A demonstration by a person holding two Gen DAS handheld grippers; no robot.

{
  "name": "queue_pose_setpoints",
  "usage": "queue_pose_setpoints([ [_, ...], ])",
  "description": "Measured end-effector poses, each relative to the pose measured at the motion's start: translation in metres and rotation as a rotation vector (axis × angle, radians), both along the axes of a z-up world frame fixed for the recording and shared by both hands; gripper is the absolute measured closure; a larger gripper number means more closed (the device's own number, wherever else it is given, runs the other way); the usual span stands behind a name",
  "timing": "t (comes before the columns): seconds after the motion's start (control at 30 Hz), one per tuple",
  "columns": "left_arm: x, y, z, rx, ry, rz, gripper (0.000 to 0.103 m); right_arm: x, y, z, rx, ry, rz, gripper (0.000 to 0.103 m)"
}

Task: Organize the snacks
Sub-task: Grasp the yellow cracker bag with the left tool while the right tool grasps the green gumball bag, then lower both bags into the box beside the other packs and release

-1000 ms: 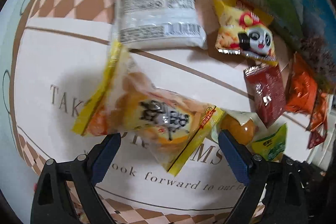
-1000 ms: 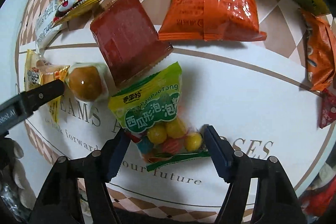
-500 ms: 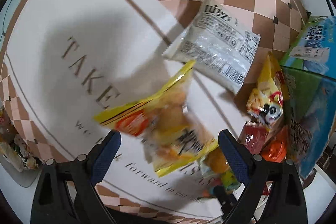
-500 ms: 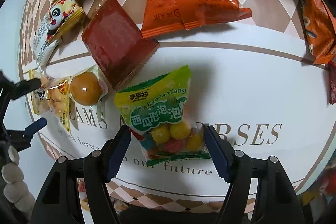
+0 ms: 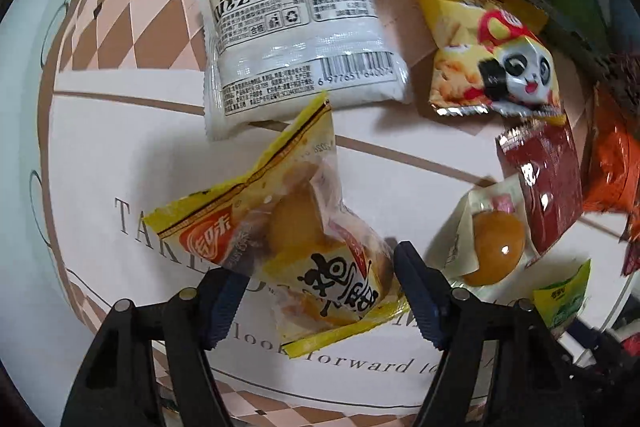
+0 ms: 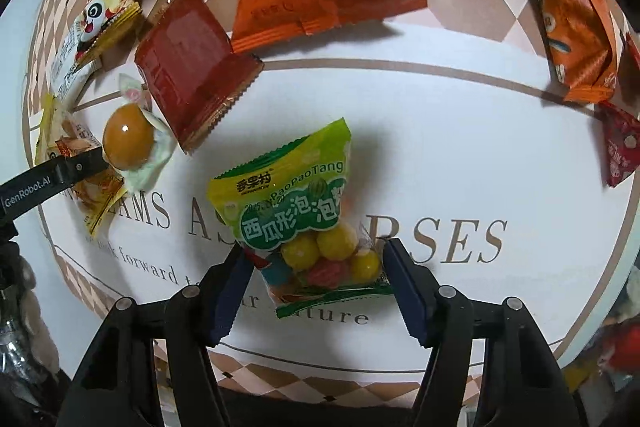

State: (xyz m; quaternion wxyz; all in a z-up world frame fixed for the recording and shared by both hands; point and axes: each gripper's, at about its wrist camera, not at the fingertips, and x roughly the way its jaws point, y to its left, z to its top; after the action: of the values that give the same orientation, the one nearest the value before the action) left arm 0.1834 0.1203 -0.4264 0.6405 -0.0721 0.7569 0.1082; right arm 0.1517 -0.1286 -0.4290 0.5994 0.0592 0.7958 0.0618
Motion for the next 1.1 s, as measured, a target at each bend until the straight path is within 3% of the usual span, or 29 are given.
queue_pose_setpoints([
  [0.2,0.011,0.042,-0.008,-0.036,-0.033,0.148,0.033,0.002,-0.004,-0.008,-0.012,0.02,-0.017,0.032],
  [0.27,0.003,0.049,-0.004,-0.027,-0.054,0.147,0.042,0.001,0.003,-0.008,-0.037,0.012,0.011,0.032],
  [0.47,-0.015,0.037,0.012,-0.004,-0.086,0.069,0.058,-0.01,0.015,0.001,-0.08,-0.056,0.05,0.043],
  [0.77,-0.069,-0.013,0.036,-0.021,-0.096,-0.046,0.06,-0.032,0.001,0.016,-0.023,-0.073,0.014,0.049],
  [0.97,-0.067,-0.049,0.086,-0.066,-0.184,-0.128,0.06,-0.03,-0.014,0.054,0.049,-0.099,-0.022,0.05],
  [1.1,-0.043,-0.07,0.129,-0.094,-0.275,-0.178,0.06,-0.015,-0.023,0.09,0.101,-0.157,-0.058,0.051],
])
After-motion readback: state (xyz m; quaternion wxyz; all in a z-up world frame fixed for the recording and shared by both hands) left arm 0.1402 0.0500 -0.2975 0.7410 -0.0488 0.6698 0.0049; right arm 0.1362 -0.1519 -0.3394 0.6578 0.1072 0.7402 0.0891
